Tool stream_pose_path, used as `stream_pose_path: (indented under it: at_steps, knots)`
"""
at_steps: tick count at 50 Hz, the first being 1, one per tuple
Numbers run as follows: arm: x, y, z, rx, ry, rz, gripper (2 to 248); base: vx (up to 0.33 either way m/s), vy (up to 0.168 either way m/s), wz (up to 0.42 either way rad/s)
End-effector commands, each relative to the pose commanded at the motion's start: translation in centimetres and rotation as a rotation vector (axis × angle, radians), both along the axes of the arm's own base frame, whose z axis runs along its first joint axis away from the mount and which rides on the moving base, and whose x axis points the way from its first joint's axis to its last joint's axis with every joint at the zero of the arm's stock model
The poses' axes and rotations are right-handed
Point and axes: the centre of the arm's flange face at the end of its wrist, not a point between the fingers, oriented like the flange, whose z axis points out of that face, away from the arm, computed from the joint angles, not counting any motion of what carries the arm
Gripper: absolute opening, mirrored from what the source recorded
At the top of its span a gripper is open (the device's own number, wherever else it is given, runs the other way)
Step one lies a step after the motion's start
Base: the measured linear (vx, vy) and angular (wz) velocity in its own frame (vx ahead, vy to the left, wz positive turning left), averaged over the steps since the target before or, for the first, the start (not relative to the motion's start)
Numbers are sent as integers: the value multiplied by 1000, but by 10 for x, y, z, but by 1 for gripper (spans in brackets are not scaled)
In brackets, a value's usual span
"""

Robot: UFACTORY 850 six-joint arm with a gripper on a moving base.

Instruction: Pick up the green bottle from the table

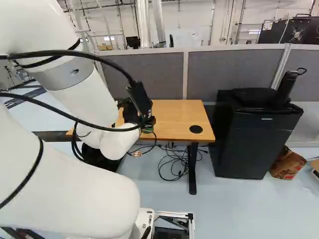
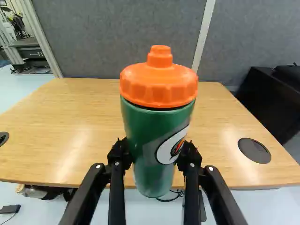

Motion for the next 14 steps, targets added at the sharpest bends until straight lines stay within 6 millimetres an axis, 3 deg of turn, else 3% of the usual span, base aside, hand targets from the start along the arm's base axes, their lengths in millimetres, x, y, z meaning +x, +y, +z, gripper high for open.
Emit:
stream_pose_path:
  at_steps: [14]
  knots:
    - [0, 0, 0, 0, 0, 0, 113, 0, 0, 0]
